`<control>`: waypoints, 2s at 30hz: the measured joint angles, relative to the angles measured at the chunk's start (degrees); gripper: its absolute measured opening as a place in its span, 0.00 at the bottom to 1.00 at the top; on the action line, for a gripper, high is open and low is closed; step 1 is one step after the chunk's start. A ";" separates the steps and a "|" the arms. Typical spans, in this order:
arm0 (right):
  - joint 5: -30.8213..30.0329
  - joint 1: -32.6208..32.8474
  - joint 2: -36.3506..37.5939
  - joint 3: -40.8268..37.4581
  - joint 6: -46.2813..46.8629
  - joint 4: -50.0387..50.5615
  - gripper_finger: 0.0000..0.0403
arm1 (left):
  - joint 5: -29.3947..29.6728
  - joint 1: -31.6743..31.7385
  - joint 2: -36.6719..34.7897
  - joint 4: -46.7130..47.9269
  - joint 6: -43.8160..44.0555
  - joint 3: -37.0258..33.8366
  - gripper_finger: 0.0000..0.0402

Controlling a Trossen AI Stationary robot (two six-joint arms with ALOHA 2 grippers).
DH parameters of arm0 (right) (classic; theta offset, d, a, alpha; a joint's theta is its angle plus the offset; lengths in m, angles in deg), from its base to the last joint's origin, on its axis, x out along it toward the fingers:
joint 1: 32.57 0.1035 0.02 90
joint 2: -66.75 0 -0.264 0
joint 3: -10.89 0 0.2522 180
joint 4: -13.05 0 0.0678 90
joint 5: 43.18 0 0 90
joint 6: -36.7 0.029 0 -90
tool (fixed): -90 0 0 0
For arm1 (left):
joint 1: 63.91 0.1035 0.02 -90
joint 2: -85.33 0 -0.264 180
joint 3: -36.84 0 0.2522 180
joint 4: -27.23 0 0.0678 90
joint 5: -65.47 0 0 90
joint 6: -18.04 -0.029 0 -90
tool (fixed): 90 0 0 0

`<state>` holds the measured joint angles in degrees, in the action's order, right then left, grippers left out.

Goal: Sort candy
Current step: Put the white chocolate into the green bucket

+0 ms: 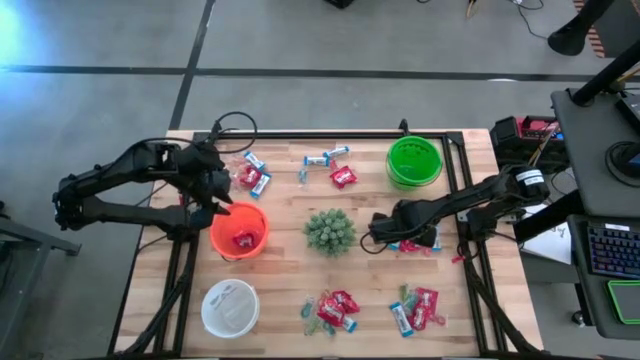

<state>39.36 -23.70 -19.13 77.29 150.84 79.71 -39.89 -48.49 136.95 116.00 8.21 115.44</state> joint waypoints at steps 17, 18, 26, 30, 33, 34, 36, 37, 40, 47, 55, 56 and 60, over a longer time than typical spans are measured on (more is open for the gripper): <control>-0.04 -0.01 -0.33 -7.29 1.77 -10.60 0.69 | -0.01 0.00 -0.18 0.00 1.64 0.00 0.35; -0.04 -0.01 -0.33 -7.29 1.61 -10.71 0.67 | -0.02 0.02 -0.18 0.00 1.77 0.00 0.35; -0.09 -0.07 -0.33 -7.43 1.46 -11.39 0.44 | -0.02 0.00 -0.18 0.00 2.02 0.00 0.35; -0.08 -0.05 -0.33 -7.43 1.18 -11.47 0.30 | -0.02 0.00 -0.18 -0.02 2.82 0.00 0.35; -0.07 -0.01 -0.31 -7.43 0.40 -11.49 0.20 | -0.02 0.01 -0.18 -0.02 2.84 0.00 0.35; -0.07 -0.01 -0.14 -7.38 0.12 -11.47 0.17 | -0.02 0.01 -0.18 -0.02 2.86 0.00 0.35; -0.07 -0.01 0.23 -7.10 -0.78 -11.60 0.11 | -0.02 0.00 -0.18 -0.02 2.86 0.00 0.35; -0.09 -0.01 0.60 -6.98 -0.93 -11.70 0.09 | -0.02 0.01 -0.18 -0.02 2.86 0.00 0.35; 0.00 -0.01 1.91 -6.46 -2.41 -11.66 0.04 | -0.02 0.01 -0.18 -0.02 2.89 0.00 0.35; -0.55 -0.01 7.12 -4.45 -7.09 -11.08 0.03 | -0.02 0.01 -0.13 -0.02 3.87 0.00 0.35; -12.74 -1.17 16.30 -1.80 -13.87 -10.54 0.03 | 1.48 0.02 0.42 -0.02 6.19 0.01 0.35; -14.22 -1.56 17.40 -1.27 -15.22 -9.68 0.03 | 2.26 0.01 0.57 -0.02 6.50 0.02 0.35; -18.61 -3.72 21.66 0.48 -20.59 -5.81 0.03 | 2.95 0.02 1.24 -0.04 7.79 0.02 0.35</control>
<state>20.75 -27.42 2.53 77.77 130.25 73.90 -36.94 -48.47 138.19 115.95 16.00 115.46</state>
